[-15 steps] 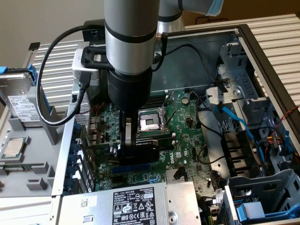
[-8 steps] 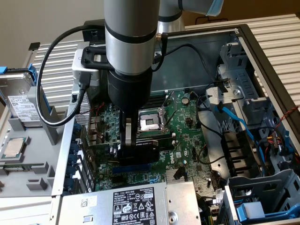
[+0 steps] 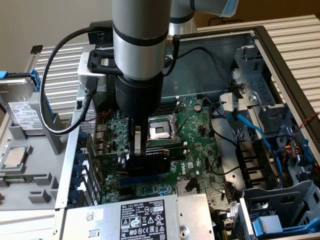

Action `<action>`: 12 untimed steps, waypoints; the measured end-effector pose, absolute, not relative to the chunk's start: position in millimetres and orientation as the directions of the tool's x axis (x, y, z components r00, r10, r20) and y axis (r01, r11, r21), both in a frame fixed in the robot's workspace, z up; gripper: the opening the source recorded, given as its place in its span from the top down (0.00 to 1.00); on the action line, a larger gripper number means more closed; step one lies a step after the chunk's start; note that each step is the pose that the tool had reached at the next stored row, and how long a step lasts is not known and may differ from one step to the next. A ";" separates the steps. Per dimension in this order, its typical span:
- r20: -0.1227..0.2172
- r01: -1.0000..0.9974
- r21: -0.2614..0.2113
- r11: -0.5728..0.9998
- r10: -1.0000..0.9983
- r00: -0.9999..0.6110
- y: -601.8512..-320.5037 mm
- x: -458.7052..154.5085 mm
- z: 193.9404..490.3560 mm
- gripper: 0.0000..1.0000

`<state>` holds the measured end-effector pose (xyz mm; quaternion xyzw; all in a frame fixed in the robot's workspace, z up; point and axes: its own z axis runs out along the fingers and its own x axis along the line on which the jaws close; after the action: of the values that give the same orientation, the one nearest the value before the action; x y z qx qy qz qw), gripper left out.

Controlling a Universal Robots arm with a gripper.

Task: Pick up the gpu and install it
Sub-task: 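Insert the gpu into the slot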

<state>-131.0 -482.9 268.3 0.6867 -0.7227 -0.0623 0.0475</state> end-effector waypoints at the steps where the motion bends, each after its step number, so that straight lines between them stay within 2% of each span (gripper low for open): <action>1: -0.017 -0.987 0.155 0.049 -0.998 -0.052 -482.9 -131.0 268.3 0.74; 12: -0.017 -0.987 0.155 0.049 -0.998 -0.052 -482.8 -131.9 266.8 0.74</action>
<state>-131.9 -482.8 266.8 0.6867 -0.7227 -0.0623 0.0474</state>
